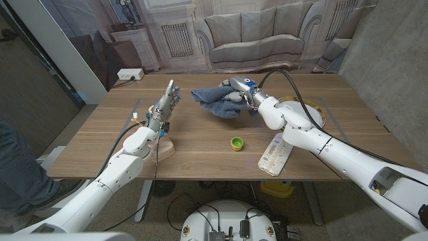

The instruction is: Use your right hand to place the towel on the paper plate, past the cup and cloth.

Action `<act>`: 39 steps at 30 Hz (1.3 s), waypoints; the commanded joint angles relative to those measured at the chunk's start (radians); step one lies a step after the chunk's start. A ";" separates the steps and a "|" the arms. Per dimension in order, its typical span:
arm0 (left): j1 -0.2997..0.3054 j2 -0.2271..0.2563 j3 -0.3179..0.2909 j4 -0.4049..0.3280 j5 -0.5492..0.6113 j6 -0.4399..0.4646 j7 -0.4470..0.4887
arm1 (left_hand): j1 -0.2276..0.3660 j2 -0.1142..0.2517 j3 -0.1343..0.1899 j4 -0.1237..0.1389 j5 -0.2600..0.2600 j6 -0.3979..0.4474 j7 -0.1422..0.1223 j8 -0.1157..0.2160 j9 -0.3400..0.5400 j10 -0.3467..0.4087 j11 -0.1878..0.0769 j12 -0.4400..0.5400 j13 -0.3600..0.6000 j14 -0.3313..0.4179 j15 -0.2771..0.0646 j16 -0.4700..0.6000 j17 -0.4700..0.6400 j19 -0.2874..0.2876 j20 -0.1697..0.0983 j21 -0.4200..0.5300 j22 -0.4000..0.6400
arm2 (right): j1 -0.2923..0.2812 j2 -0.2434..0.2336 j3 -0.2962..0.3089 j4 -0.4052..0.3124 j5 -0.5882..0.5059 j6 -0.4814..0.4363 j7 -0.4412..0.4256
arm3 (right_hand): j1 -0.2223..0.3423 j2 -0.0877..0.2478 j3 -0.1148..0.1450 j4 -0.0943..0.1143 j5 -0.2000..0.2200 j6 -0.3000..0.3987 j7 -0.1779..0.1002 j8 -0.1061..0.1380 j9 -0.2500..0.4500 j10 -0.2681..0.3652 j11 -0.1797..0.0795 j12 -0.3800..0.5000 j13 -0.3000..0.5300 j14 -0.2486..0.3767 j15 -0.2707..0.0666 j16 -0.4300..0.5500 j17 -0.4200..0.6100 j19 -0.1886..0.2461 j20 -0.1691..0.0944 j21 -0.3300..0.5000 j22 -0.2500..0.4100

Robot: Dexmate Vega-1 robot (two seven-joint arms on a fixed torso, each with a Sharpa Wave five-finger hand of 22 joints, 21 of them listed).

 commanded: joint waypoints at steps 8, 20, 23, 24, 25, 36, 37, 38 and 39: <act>0.032 0.025 -0.024 -0.041 -0.003 0.000 0.015 | 0.010 0.009 0.000 -0.008 -0.001 0.007 -0.001 -0.004 0.001 0.005 0.000 0.001 0.005 -0.001 0.000 0.002 0.004 0.005 -0.020 0.003 0.006 | -0.001 0.005 0.037 -0.063 -0.003 -0.050 0.003 | 0.031 0.042 0.000 0.009 0.001 0.012 0.005 0.002 0.002 0.015 -0.003 0.007 0.007 0.032 -0.068 -0.002 0.002 0.009 -0.081 0.009 0.003; 0.032 0.018 -0.019 -0.030 -0.005 -0.003 0.009 | 0.014 0.012 0.000 -0.010 -0.003 0.007 0.000 -0.004 0.001 0.006 0.002 0.002 0.005 0.000 0.000 0.002 0.004 0.004 -0.019 0.003 0.006 | 0.008 0.011 0.041 -0.054 -0.001 -0.081 0.003 | 0.029 0.042 -0.002 0.010 0.000 0.015 0.005 0.000 0.004 0.017 -0.004 0.007 0.009 0.033 -0.069 -0.006 0.002 0.006 -0.081 0.013 0.002; 0.034 0.019 -0.020 -0.032 -0.006 -0.001 0.010 | 0.015 0.013 0.000 -0.010 -0.003 0.007 -0.001 -0.004 0.001 0.005 0.001 0.001 0.005 0.000 0.001 0.002 0.004 0.004 -0.019 0.003 0.006 | 0.008 0.011 0.044 -0.053 0.002 -0.089 0.000 | 0.028 0.042 -0.003 0.011 0.000 0.015 0.005 -0.001 0.004 0.017 -0.005 0.007 0.010 0.033 -0.069 -0.007 0.002 0.006 -0.081 0.014 0.002; 0.034 0.019 -0.020 -0.032 -0.007 -0.001 0.010 | 0.015 0.013 0.000 -0.010 -0.003 0.006 -0.002 -0.004 0.001 0.005 0.001 0.002 0.005 0.000 0.000 0.002 0.004 0.004 -0.019 0.003 0.006 | 0.007 0.011 0.045 -0.053 0.002 -0.092 -0.003 | 0.028 0.042 -0.003 0.011 0.000 0.017 0.005 -0.001 0.004 0.019 -0.004 0.007 0.010 0.033 -0.069 -0.007 0.002 0.005 -0.081 0.015 0.002; 0.034 0.019 -0.020 -0.031 -0.008 -0.001 0.009 | 0.015 0.013 0.000 -0.010 -0.004 0.006 -0.002 -0.004 0.001 0.005 0.002 0.002 0.005 0.000 0.000 0.002 0.004 0.004 -0.019 0.003 0.006 | 0.007 0.010 0.046 -0.054 0.002 -0.094 -0.004 | 0.028 0.043 -0.003 0.011 0.000 0.016 0.004 -0.001 0.004 0.019 -0.004 0.007 0.010 0.033 -0.069 -0.007 0.002 0.005 -0.081 0.015 0.002; 0.032 0.022 -0.019 -0.031 -0.007 0.001 0.005 | 0.017 0.015 0.000 -0.011 -0.005 0.007 -0.001 -0.004 0.001 0.005 0.002 0.001 0.005 0.000 0.000 0.002 0.004 0.004 -0.019 0.003 0.006 | -0.006 0.000 0.055 -0.066 -0.001 -0.128 -0.027 | 0.028 0.044 -0.003 0.011 0.000 0.016 0.005 -0.004 0.005 0.015 -0.005 0.004 0.011 0.033 -0.069 -0.011 0.002 0.004 -0.081 0.019 0.001; 0.033 0.022 -0.019 -0.031 -0.007 0.001 0.005 | 0.017 0.015 0.000 -0.011 -0.005 0.008 -0.001 -0.004 0.001 0.004 0.001 0.001 0.005 0.000 0.000 0.002 0.004 0.004 -0.018 0.003 0.006 | -0.008 -0.002 0.057 -0.067 0.000 -0.129 -0.029 | 0.028 0.045 -0.003 0.011 0.000 0.015 0.005 -0.005 0.005 0.015 -0.006 0.004 0.012 0.033 -0.069 -0.011 0.002 0.003 -0.081 0.020 0.001; 0.033 0.023 -0.020 -0.031 -0.008 0.002 0.005 | 0.018 0.015 0.000 -0.011 -0.005 0.008 -0.001 -0.004 0.001 0.004 0.000 0.001 0.005 0.000 0.000 0.002 0.004 0.004 -0.018 0.003 0.006 | -0.010 -0.003 0.058 -0.069 -0.001 -0.131 -0.031 | 0.028 0.045 -0.003 0.011 0.000 0.016 0.004 -0.005 0.006 0.016 -0.006 0.004 0.012 0.034 -0.069 -0.011 0.002 0.003 -0.081 0.020 0.001; 0.033 0.023 -0.020 -0.031 -0.009 0.002 0.005 | 0.018 0.015 0.000 -0.011 -0.005 0.008 -0.001 -0.004 0.001 0.004 0.001 0.001 0.005 -0.001 0.000 0.002 0.004 0.004 -0.019 0.003 0.006 | -0.011 -0.005 0.058 -0.071 -0.001 -0.133 -0.033 | 0.028 0.045 -0.003 0.011 0.000 0.016 0.004 -0.005 0.006 0.015 -0.006 0.004 0.012 0.034 -0.069 -0.011 0.002 0.003 -0.081 0.020 0.001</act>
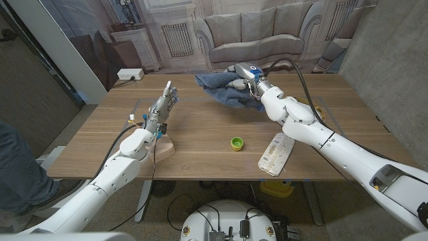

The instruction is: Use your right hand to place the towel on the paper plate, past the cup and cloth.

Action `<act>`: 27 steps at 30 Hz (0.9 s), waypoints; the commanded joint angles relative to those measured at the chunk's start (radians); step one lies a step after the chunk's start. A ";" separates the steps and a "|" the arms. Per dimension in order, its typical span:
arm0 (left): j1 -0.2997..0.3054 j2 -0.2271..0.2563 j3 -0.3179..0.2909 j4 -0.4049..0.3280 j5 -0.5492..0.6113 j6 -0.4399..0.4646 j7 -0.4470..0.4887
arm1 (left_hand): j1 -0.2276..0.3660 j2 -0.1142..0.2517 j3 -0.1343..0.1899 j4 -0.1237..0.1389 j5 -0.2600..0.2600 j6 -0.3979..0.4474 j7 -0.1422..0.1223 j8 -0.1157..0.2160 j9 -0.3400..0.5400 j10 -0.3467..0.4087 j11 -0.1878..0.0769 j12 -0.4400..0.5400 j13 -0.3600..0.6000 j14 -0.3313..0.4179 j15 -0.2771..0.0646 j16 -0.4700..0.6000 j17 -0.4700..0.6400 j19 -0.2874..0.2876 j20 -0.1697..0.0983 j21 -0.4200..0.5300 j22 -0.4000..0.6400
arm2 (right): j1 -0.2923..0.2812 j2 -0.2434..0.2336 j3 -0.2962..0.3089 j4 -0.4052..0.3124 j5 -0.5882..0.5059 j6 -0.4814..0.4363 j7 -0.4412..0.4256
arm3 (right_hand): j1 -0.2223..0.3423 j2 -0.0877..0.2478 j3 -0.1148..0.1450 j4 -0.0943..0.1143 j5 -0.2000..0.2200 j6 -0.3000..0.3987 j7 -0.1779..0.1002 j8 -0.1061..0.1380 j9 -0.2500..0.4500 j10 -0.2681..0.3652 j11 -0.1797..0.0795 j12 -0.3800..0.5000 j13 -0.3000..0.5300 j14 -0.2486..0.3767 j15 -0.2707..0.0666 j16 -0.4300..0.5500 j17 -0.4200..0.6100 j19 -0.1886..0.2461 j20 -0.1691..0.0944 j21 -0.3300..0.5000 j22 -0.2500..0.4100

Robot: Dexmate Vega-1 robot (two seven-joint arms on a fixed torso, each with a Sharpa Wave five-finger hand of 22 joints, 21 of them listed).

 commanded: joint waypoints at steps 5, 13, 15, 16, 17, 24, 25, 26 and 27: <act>0.002 0.007 -0.001 -0.003 -0.003 0.004 -0.006 | 0.006 0.004 -0.004 -0.006 -0.001 0.008 -0.002 -0.004 0.001 0.005 0.002 0.001 0.005 0.000 -0.001 0.002 0.004 0.004 -0.019 0.003 0.006 | -0.021 -0.023 0.019 -0.017 0.011 -0.043 -0.028 | 0.031 0.044 0.003 0.006 0.006 0.010 -0.004 -0.001 0.006 0.009 -0.006 0.006 0.001 0.025 -0.059 0.000 0.002 0.002 -0.082 0.007 0.001; 0.005 0.013 -0.002 -0.016 -0.001 0.013 -0.002 | 0.008 0.005 -0.005 -0.007 -0.002 0.008 -0.001 -0.004 0.001 0.006 0.001 0.002 0.005 0.000 0.001 0.002 0.004 0.004 -0.019 0.003 0.006 | -0.035 -0.039 0.036 -0.029 0.027 -0.064 -0.030 | 0.031 0.045 0.003 0.006 0.006 0.012 -0.004 -0.002 0.006 0.010 -0.006 0.005 0.002 0.026 -0.059 -0.002 0.002 0.001 -0.081 0.010 0.000; 0.005 0.014 -0.002 -0.020 0.001 0.014 0.000 | 0.008 0.005 -0.005 -0.007 -0.003 0.008 -0.001 -0.004 0.001 0.005 0.000 0.002 0.005 0.000 0.001 0.002 0.004 0.004 -0.019 0.003 0.006 | -0.041 -0.043 0.042 -0.034 0.030 -0.072 -0.033 | 0.031 0.045 0.002 0.006 0.006 0.011 -0.004 -0.003 0.007 0.009 -0.008 0.004 0.002 0.026 -0.059 -0.002 0.002 0.001 -0.081 0.011 0.000; 0.006 0.015 -0.002 -0.022 0.002 0.014 0.001 | 0.008 0.005 -0.006 -0.007 -0.003 0.007 -0.001 -0.004 0.001 0.005 0.001 0.002 0.005 -0.001 0.001 0.002 0.004 0.004 -0.018 0.003 0.006 | -0.044 -0.045 0.045 -0.036 0.032 -0.075 -0.036 | 0.031 0.045 0.003 0.006 0.006 0.011 -0.004 -0.003 0.007 0.009 -0.008 0.004 0.002 0.027 -0.059 -0.002 0.002 0.001 -0.081 0.012 0.000; 0.006 0.015 -0.002 -0.023 0.002 0.014 0.001 | 0.008 0.005 -0.006 -0.007 -0.003 0.007 -0.001 -0.004 0.001 0.005 -0.001 0.001 0.005 -0.001 0.000 0.002 0.004 0.004 -0.019 0.003 0.006 | -0.046 -0.048 0.048 -0.039 0.033 -0.078 -0.037 | 0.031 0.045 0.002 0.006 0.006 0.012 -0.004 -0.004 0.007 0.010 -0.007 0.004 0.002 0.027 -0.059 -0.003 0.003 0.001 -0.081 0.012 0.000; 0.005 0.017 0.000 -0.030 0.005 0.017 0.002 | 0.009 0.006 -0.007 -0.007 -0.004 0.008 -0.002 -0.004 0.001 0.005 -0.002 0.001 0.005 -0.001 0.001 0.002 0.004 0.003 -0.018 0.003 0.006 | -0.069 -0.066 0.064 -0.070 0.026 -0.123 -0.047 | 0.031 0.045 0.002 0.006 0.006 0.012 -0.004 -0.006 0.007 0.010 -0.006 0.003 0.002 0.027 -0.059 -0.004 0.003 0.000 -0.081 0.014 0.000; 0.005 0.017 0.000 -0.030 0.006 0.017 0.002 | 0.009 0.006 -0.007 -0.007 -0.004 0.008 -0.001 -0.004 0.001 0.005 0.000 0.001 0.005 -0.001 0.001 0.002 0.004 0.003 -0.018 0.003 0.006 | -0.072 -0.069 0.066 -0.075 0.025 -0.129 -0.049 | 0.031 0.045 0.002 0.006 0.006 0.012 -0.004 -0.006 0.007 0.010 -0.006 0.003 0.002 0.027 -0.058 -0.004 0.003 -0.001 -0.081 0.015 -0.001; 0.004 0.016 0.001 -0.030 0.006 0.016 0.001 | 0.009 0.006 -0.007 -0.007 -0.005 0.008 -0.001 -0.004 0.001 0.005 0.000 0.001 0.005 -0.001 0.001 0.002 0.004 0.004 -0.018 0.003 0.006 | -0.075 -0.072 0.069 -0.079 0.024 -0.134 -0.050 | 0.030 0.045 0.002 0.006 0.006 0.012 -0.004 -0.006 0.006 0.009 -0.007 0.003 0.003 0.026 -0.058 -0.005 0.003 -0.001 -0.081 0.015 -0.001; 0.003 0.016 0.001 -0.030 0.006 0.017 0.000 | 0.009 0.006 -0.007 -0.007 -0.005 0.008 -0.001 -0.004 0.001 0.005 0.001 0.001 0.005 -0.001 0.001 0.002 0.004 0.004 -0.018 0.003 0.006 | -0.079 -0.075 0.071 -0.084 0.023 -0.140 -0.052 | 0.030 0.045 0.002 0.006 0.006 0.012 -0.004 -0.007 0.006 0.009 -0.007 0.003 0.003 0.026 -0.058 -0.005 0.003 -0.001 -0.081 0.015 -0.001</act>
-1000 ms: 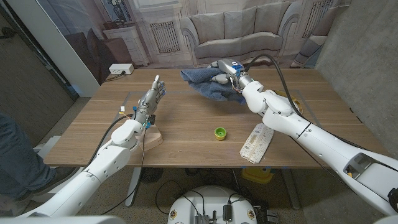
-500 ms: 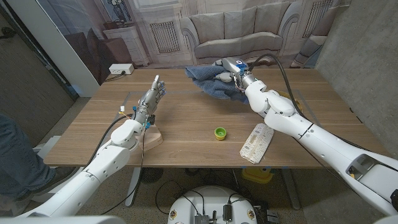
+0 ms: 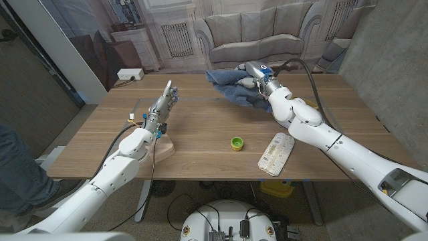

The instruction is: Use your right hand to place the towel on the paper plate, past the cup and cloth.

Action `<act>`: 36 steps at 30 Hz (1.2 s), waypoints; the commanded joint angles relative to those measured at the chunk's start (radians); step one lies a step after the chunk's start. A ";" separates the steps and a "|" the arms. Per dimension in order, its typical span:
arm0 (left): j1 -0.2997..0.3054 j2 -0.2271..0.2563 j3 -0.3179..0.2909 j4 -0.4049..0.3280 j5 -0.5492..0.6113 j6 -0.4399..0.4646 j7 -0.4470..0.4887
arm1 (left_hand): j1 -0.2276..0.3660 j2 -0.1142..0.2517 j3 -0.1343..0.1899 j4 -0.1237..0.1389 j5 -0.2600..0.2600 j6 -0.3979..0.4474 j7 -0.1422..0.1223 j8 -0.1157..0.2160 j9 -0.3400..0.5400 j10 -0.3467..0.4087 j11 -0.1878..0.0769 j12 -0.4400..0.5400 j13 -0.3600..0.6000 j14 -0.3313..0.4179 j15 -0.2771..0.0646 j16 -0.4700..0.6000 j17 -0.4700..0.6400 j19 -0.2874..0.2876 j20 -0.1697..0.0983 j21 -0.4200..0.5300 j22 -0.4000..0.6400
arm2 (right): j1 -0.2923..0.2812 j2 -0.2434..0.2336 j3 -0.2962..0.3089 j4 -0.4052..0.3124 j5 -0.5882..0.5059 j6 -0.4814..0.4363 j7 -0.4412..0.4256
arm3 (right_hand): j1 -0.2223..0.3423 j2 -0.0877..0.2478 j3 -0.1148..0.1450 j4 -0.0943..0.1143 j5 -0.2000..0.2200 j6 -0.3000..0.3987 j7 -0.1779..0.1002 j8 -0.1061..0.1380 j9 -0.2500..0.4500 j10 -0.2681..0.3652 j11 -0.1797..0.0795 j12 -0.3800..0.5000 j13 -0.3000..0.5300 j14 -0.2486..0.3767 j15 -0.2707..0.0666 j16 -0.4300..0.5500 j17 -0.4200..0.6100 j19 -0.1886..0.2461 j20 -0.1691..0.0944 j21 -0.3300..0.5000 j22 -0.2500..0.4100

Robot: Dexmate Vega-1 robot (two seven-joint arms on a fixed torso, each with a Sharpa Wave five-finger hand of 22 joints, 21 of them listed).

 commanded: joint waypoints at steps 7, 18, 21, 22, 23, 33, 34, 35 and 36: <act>-0.003 0.005 0.004 -0.014 0.010 0.007 0.004 | 0.006 0.002 -0.004 -0.003 -0.006 0.007 -0.002 -0.004 0.002 0.005 -0.001 0.001 0.005 -0.002 0.000 0.002 0.004 0.003 -0.018 0.003 0.006 | -0.058 -0.051 0.046 -0.070 0.000 -0.086 -0.029 | 0.031 0.046 0.003 0.005 0.004 0.007 0.002 0.000 0.002 0.010 -0.005 -0.001 0.005 0.025 -0.057 -0.002 0.003 -0.002 -0.082 0.011 0.001; -0.012 0.002 0.008 -0.020 0.015 0.018 0.013 | 0.007 0.003 -0.006 -0.004 -0.007 0.008 -0.001 -0.004 0.002 0.005 0.000 0.002 0.005 -0.001 0.000 0.002 0.004 0.003 -0.019 0.003 0.006 | -0.080 -0.076 0.078 -0.079 0.021 -0.112 -0.040 | 0.033 0.047 0.004 0.003 0.004 0.008 0.002 -0.004 0.003 0.007 -0.007 -0.004 0.007 0.022 -0.056 -0.006 0.003 -0.006 -0.081 0.014 0.000; -0.018 0.000 0.012 -0.017 0.015 0.024 0.013 | 0.008 0.003 -0.006 -0.004 -0.008 0.008 -0.001 -0.004 0.002 0.004 0.002 0.001 0.005 0.000 0.000 0.002 0.004 0.003 -0.018 0.003 0.006 | -0.087 -0.084 0.089 -0.079 0.033 -0.122 -0.042 | 0.032 0.047 0.003 0.004 0.004 0.007 0.002 -0.005 0.004 0.006 -0.006 -0.005 0.007 0.021 -0.056 -0.007 0.003 -0.008 -0.081 0.015 0.000; -0.025 -0.003 0.016 -0.013 0.017 0.026 0.012 | 0.008 0.003 -0.006 -0.004 -0.008 0.007 -0.001 -0.005 0.002 0.004 0.002 0.001 0.005 -0.001 0.001 0.002 0.004 0.003 -0.019 0.003 0.006 | -0.094 -0.088 0.096 -0.080 0.037 -0.131 -0.045 | 0.031 0.047 0.003 0.004 0.004 0.007 0.001 -0.005 0.004 0.007 -0.006 -0.004 0.007 0.021 -0.056 -0.007 0.003 -0.008 -0.081 0.015 0.000; -0.025 -0.003 0.016 -0.013 0.017 0.026 0.012 | 0.008 0.003 -0.007 -0.004 -0.008 0.008 -0.001 -0.004 0.002 0.004 0.003 0.001 0.005 -0.001 0.000 0.002 0.004 0.003 -0.018 0.003 0.006 | -0.093 -0.089 0.095 -0.081 0.038 -0.132 -0.046 | 0.031 0.047 0.003 0.004 0.004 0.007 0.002 -0.005 0.004 0.006 -0.006 -0.005 0.007 0.020 -0.056 -0.007 0.003 -0.008 -0.081 0.015 0.000; -0.066 -0.020 0.039 0.010 0.028 0.035 0.000 | 0.008 0.004 -0.008 -0.004 -0.010 0.008 -0.002 -0.005 0.002 0.005 0.000 0.002 0.005 -0.001 0.000 0.002 0.004 0.002 -0.018 0.003 0.006 | -0.138 -0.124 0.126 -0.122 0.042 -0.203 -0.068 | 0.030 0.048 0.003 0.005 0.004 0.007 0.002 -0.007 0.004 0.005 -0.009 -0.006 0.008 0.019 -0.056 -0.009 0.003 -0.011 -0.081 0.017 -0.001; -0.069 -0.022 0.041 0.012 0.028 0.035 -0.001 | 0.008 0.004 -0.008 -0.004 -0.010 0.007 -0.001 -0.005 0.002 0.005 0.000 0.002 0.005 -0.001 0.000 0.002 0.004 0.002 -0.018 0.003 0.006 | -0.141 -0.127 0.128 -0.126 0.043 -0.209 -0.068 | 0.030 0.048 0.003 0.005 0.004 0.008 0.003 -0.007 0.004 0.005 -0.009 -0.006 0.008 0.018 -0.056 -0.009 0.003 -0.011 -0.081 0.017 -0.001; -0.072 -0.023 0.043 0.014 0.030 0.036 -0.002 | 0.008 0.004 -0.008 -0.004 -0.010 0.007 -0.001 -0.005 0.002 0.006 0.000 0.002 0.005 -0.001 -0.001 0.002 0.004 0.002 -0.018 0.003 0.006 | -0.144 -0.130 0.129 -0.130 0.042 -0.215 -0.069 | 0.030 0.048 0.003 0.005 0.004 0.008 0.003 -0.007 0.004 0.005 -0.009 -0.006 0.008 0.018 -0.056 -0.009 0.003 -0.012 -0.081 0.017 -0.001; -0.074 -0.024 0.044 0.015 0.030 0.035 -0.003 | 0.008 0.004 -0.009 -0.004 -0.010 0.008 -0.001 -0.004 0.002 0.005 0.000 0.001 0.005 -0.001 0.000 0.002 0.004 0.002 -0.018 0.003 0.006 | -0.147 -0.132 0.130 -0.132 0.041 -0.221 -0.071 | 0.030 0.048 0.003 0.005 0.004 0.008 0.001 -0.007 0.005 0.005 -0.010 -0.006 0.008 0.018 -0.056 -0.010 0.003 -0.012 -0.081 0.018 -0.001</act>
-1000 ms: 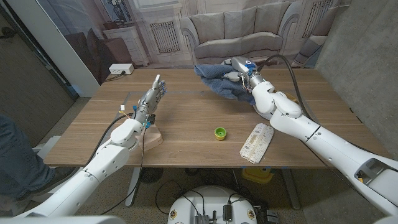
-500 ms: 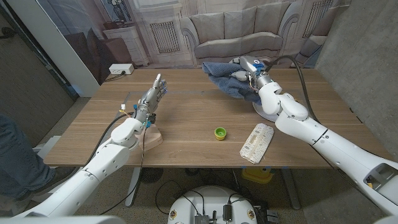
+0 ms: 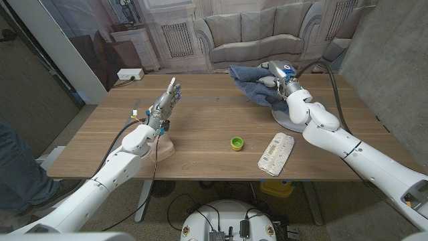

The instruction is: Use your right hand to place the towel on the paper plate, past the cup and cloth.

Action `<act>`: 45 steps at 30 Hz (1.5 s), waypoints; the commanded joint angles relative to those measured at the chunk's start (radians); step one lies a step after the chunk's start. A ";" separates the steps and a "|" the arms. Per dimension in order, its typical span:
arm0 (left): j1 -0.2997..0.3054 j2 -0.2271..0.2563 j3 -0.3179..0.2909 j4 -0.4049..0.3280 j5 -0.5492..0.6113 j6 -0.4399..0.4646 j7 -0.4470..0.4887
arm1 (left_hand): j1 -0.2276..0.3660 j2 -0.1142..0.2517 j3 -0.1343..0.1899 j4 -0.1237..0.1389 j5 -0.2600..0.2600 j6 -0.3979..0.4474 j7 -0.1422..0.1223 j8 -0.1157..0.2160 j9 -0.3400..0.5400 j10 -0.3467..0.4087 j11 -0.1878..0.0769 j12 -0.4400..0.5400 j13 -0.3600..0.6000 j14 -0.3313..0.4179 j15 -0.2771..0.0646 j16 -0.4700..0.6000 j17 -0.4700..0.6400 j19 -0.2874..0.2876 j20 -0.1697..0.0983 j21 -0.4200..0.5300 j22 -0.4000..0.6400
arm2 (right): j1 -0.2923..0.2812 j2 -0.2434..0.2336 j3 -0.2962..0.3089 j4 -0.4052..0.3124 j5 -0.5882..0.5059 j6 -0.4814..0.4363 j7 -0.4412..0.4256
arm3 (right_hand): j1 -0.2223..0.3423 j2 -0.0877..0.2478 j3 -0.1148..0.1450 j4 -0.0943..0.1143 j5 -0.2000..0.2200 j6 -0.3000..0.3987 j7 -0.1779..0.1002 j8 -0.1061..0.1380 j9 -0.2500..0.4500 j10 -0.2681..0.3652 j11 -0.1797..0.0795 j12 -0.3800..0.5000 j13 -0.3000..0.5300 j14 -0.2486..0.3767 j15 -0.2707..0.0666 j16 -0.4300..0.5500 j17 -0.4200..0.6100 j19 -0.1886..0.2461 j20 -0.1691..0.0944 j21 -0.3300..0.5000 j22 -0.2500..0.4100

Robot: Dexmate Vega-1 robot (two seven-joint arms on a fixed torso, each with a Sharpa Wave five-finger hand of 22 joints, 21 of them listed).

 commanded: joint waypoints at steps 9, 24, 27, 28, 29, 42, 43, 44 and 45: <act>-0.045 -0.018 0.028 0.024 0.016 0.017 -0.015 | 0.006 0.002 -0.007 -0.001 -0.003 0.007 -0.002 -0.005 0.002 0.004 0.001 0.001 0.005 -0.001 0.000 0.002 0.004 0.003 -0.019 0.003 0.006 | -0.077 -0.065 0.056 -0.068 0.018 -0.104 -0.032 | 0.031 0.050 0.004 0.005 0.008 0.007 0.001 -0.002 0.006 0.003 -0.007 0.001 0.004 0.017 -0.057 -0.003 0.005 -0.010 -0.082 0.011 0.000; -0.072 -0.032 0.042 0.060 0.008 0.011 -0.047 | 0.007 0.003 -0.008 -0.001 -0.005 0.010 0.000 -0.004 0.002 0.005 0.002 0.002 0.005 0.000 0.001 0.002 0.004 0.010 -0.024 0.006 0.006 | -0.098 -0.091 0.067 -0.103 0.022 -0.186 -0.033 | 0.028 0.050 0.003 0.007 0.007 0.010 0.000 -0.005 0.008 0.003 -0.007 -0.001 0.005 0.017 -0.056 -0.005 0.006 -0.014 -0.082 0.016 -0.001; -0.077 -0.034 0.044 0.067 0.007 0.012 -0.052 | 0.007 0.003 -0.009 -0.001 -0.005 0.010 -0.001 -0.004 0.002 0.005 0.003 0.002 0.005 0.000 0.001 0.002 0.004 0.009 -0.023 0.005 0.006 | -0.101 -0.095 0.063 -0.108 0.013 -0.206 -0.037 | 0.028 0.050 0.002 0.007 0.007 0.010 0.000 -0.006 0.009 0.004 -0.006 -0.002 0.005 0.017 -0.056 -0.005 0.007 -0.014 -0.082 0.017 -0.002; -0.079 -0.035 0.044 0.069 0.007 0.011 -0.053 | 0.008 0.003 -0.009 -0.001 -0.005 0.010 0.000 -0.004 0.002 0.006 0.004 0.002 0.005 0.000 0.002 0.003 0.004 0.009 -0.023 0.005 0.006 | -0.102 -0.096 0.064 -0.110 0.012 -0.213 -0.038 | 0.027 0.050 0.002 0.007 0.007 0.010 0.000 -0.006 0.009 0.002 -0.007 -0.002 0.005 0.017 -0.056 -0.005 0.007 -0.015 -0.082 0.018 -0.002; -0.081 -0.035 0.045 0.071 0.008 0.010 -0.055 | 0.008 0.003 -0.009 -0.001 -0.006 0.010 0.000 -0.004 0.002 0.006 0.003 0.002 0.005 0.000 0.002 0.003 0.004 0.009 -0.023 0.005 0.006 | -0.104 -0.098 0.065 -0.111 0.014 -0.216 -0.040 | 0.027 0.050 0.002 0.007 0.007 0.010 0.001 -0.006 0.009 0.003 -0.006 -0.002 0.005 0.016 -0.056 -0.005 0.007 -0.015 -0.082 0.018 -0.002; -0.105 -0.053 0.057 0.103 0.007 0.004 -0.071 | 0.009 0.005 -0.011 -0.001 -0.007 0.000 0.002 -0.008 0.002 0.008 0.004 0.002 0.005 0.001 0.001 0.003 0.004 0.009 -0.023 0.005 0.006 | -0.126 -0.116 0.081 -0.122 0.034 -0.268 -0.055 | 0.026 0.050 0.002 0.008 0.007 0.011 -0.001 -0.009 0.011 0.005 -0.007 -0.003 0.006 0.015 -0.056 -0.007 0.007 -0.019 -0.082 0.022 -0.003; -0.108 -0.054 0.058 0.106 0.008 0.002 -0.072 | 0.009 0.005 -0.011 -0.001 -0.007 0.000 0.002 -0.008 0.002 0.007 0.005 0.002 0.005 0.001 0.001 0.003 0.004 0.009 -0.023 0.005 0.006 | -0.127 -0.119 0.082 -0.125 0.035 -0.273 -0.055 | 0.026 0.050 0.002 0.008 0.007 0.012 -0.001 -0.009 0.011 0.005 -0.006 -0.003 0.006 0.015 -0.056 -0.007 0.007 -0.019 -0.082 0.022 -0.003; -0.110 -0.056 0.059 0.109 0.009 0.001 -0.074 | 0.009 0.005 -0.011 -0.001 -0.008 0.000 0.002 -0.008 0.002 0.008 0.004 0.002 0.005 0.002 0.001 0.003 0.004 0.009 -0.023 0.005 0.006 | -0.129 -0.121 0.083 -0.127 0.037 -0.276 -0.056 | 0.026 0.050 0.002 0.008 0.007 0.011 -0.001 -0.010 0.012 0.004 -0.006 -0.003 0.006 0.015 -0.056 -0.007 0.007 -0.019 -0.082 0.023 -0.003; -0.112 -0.057 0.061 0.113 0.009 0.000 -0.075 | 0.009 0.005 -0.012 -0.001 -0.008 0.000 0.002 -0.008 0.002 0.008 0.004 0.003 0.005 0.002 0.002 0.003 0.004 0.009 -0.023 0.005 0.006 | -0.131 -0.123 0.085 -0.128 0.039 -0.278 -0.058 | 0.026 0.050 0.002 0.008 0.007 0.011 -0.001 -0.010 0.012 0.005 -0.007 -0.003 0.006 0.015 -0.056 -0.007 0.008 -0.020 -0.082 0.023 -0.003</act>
